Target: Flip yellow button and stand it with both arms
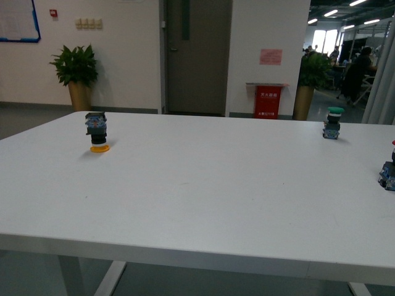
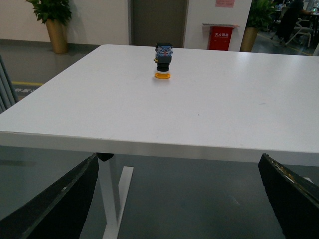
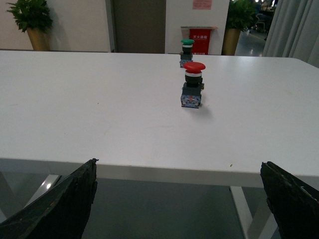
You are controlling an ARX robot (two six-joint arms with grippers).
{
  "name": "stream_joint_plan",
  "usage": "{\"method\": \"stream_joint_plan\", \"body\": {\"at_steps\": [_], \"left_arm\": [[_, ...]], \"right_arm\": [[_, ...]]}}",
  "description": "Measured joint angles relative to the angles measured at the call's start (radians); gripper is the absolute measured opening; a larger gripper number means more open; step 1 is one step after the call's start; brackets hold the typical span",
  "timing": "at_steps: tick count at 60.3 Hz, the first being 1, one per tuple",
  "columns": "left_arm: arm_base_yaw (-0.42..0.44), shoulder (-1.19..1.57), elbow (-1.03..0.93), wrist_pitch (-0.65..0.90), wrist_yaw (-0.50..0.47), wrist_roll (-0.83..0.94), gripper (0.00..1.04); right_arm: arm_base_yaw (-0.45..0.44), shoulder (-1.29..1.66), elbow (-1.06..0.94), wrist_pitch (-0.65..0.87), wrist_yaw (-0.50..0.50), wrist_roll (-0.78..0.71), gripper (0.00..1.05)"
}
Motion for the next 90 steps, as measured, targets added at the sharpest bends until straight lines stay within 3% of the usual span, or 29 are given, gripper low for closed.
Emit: {"method": "stream_joint_plan", "body": {"at_steps": [15,21,25,32,37,43,50,66,81,90], "left_arm": [[0.000,0.000,0.000,0.000,0.000,0.000,0.99],[-0.066,0.134,0.097,-0.241,-0.171,0.072,0.99],[-0.059,0.196,0.129,-0.273,-0.159,0.093,0.99],[0.034,0.350,0.188,-0.082,-0.097,0.153,0.99],[0.109,0.560,0.288,0.150,-0.072,0.174,0.99],[0.126,0.836,0.435,0.361,-0.090,0.196,0.99],[0.093,1.154,0.656,0.440,-0.125,0.212,0.99],[0.005,1.693,1.186,0.237,-0.130,0.137,0.99],[-0.046,1.978,1.598,0.022,-0.152,0.012,0.99],[-0.073,2.087,1.752,-0.046,-0.158,-0.047,0.99]], "right_arm": [[0.000,0.000,0.000,0.000,0.000,0.000,0.98],[0.000,0.000,0.000,0.000,0.000,0.000,0.98],[0.000,-0.001,0.000,0.000,0.000,0.000,0.98],[0.000,-0.001,0.000,0.000,0.001,0.000,0.98],[0.000,-0.001,0.000,0.000,0.000,0.000,0.98],[0.000,-0.001,0.000,0.000,0.001,0.000,0.98],[0.000,-0.001,0.000,0.000,0.000,0.000,0.98],[0.000,-0.001,0.000,0.000,0.001,0.000,0.98],[0.000,-0.001,0.000,0.000,0.001,0.000,0.98],[0.000,-0.001,0.000,0.000,0.001,0.000,0.98]]}}
